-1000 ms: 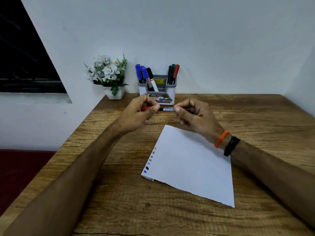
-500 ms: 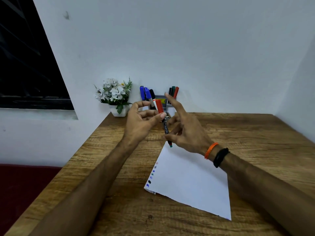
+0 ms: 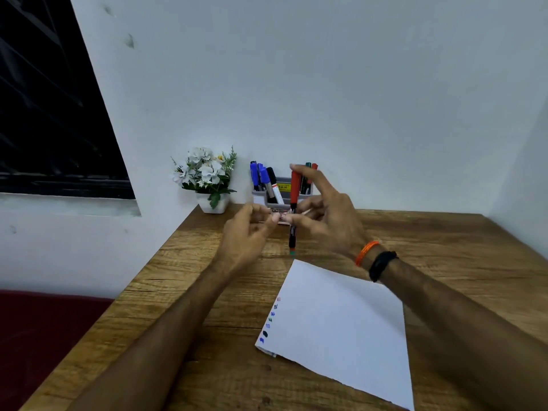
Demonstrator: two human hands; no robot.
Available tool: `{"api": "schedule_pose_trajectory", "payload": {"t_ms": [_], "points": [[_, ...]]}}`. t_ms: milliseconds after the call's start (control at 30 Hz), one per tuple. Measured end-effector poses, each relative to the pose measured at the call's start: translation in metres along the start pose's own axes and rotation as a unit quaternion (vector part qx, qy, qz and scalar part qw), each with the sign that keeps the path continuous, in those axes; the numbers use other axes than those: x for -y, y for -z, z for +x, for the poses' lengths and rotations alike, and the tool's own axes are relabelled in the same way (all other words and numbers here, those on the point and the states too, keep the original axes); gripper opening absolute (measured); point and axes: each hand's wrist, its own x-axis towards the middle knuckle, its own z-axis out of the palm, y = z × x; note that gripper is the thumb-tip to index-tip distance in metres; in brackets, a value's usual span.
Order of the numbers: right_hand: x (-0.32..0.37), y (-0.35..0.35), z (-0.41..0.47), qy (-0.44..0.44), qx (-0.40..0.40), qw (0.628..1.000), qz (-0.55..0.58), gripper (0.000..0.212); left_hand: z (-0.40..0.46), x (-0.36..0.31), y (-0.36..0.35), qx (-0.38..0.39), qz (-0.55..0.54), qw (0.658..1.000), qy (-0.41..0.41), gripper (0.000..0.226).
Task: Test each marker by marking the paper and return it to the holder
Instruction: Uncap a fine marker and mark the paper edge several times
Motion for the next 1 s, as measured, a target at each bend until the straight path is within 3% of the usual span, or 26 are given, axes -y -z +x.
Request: {"api": "schedule_pose_trajectory", "payload": {"t_ms": [100, 300, 600, 867, 933, 1000], "points": [[-0.005, -0.002, 0.023, -0.003, -0.029, 0.999, 0.014, 0.081, 0.004, 0.020, -0.002, 0.059, 0.188, 0.980, 0.024, 0.045], [-0.015, -0.014, 0.077, 0.013, -0.066, 0.998, 0.005, 0.082, 0.013, 0.049, -0.010, 0.130, 0.360, 0.924, 0.001, 0.066], [-0.013, -0.032, 0.154, 0.038, -0.139, 0.989, -0.027, 0.083, 0.013, 0.051, -0.012, 0.130, 0.373, 0.919, 0.006, 0.064], [-0.026, -0.048, 0.174, 0.007, -0.078, 0.993, -0.083, 0.079, 0.013, 0.054, -0.013, 0.126, 0.370, 0.921, 0.002, 0.064], [-0.030, -0.051, 0.171, -0.002, -0.042, 0.993, -0.109, 0.070, 0.014, 0.054, -0.013, 0.124, 0.370, 0.921, 0.001, 0.064], [-0.033, -0.053, 0.169, -0.012, -0.021, 0.989, -0.148, 0.036, 0.013, 0.053, -0.012, 0.125, 0.369, 0.921, 0.001, 0.063]]}}
